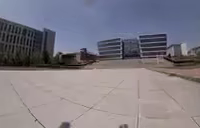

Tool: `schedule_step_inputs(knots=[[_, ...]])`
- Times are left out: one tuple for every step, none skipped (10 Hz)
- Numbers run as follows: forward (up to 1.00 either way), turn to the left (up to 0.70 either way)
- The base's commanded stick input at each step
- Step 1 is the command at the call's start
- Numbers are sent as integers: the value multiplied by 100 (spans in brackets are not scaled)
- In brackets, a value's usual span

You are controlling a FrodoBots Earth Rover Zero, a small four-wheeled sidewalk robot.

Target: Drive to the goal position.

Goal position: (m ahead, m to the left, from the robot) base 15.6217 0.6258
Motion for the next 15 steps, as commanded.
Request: schedule_step_inputs(knots=[[70,0],[70,0],[70,0],[70,0],[70,0],[70,0],[70,0],[70,0],[70,0],[70,0],[70,0],[70,0],[70,0],[70,0],[70,0]])
